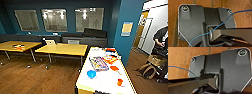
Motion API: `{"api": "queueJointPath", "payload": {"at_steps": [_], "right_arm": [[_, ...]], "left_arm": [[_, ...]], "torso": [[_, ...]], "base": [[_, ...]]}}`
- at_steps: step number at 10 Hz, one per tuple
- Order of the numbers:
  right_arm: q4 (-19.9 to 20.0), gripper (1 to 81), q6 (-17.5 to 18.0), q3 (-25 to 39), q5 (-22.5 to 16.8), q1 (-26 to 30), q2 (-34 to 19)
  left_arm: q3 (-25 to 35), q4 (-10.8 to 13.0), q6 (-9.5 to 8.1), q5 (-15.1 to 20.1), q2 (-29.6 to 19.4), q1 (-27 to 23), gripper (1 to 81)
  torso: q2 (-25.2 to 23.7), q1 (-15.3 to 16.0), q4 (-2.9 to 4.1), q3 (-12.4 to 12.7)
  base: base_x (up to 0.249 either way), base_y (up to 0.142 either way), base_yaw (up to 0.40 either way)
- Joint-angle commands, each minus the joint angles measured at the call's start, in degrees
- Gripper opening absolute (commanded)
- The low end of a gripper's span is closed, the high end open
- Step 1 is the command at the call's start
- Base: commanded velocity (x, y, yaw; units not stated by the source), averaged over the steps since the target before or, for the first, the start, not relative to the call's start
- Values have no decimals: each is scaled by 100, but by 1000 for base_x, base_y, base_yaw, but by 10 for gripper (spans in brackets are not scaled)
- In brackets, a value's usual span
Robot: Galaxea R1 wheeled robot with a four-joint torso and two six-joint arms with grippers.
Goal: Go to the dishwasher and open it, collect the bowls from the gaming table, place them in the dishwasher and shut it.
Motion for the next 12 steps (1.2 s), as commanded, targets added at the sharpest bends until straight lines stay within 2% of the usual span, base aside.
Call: {"api": "queueJointPath", "payload": {"at_steps": [1, 12], "right_arm": [[-50, 811, -25, 36, -237, 207, 11], [-49, 811, -25, 36, -237, 181, 11]], "left_arm": [[51, -7, 59, 311, -36, -208, 811], [51, 37, 59, 311, -27, -199, 811]], "torso": [[0, 3, 0, 0], [-5, 3, 0, 2]], "base": [[0, 0, 0], [131, 0, 0]]}}
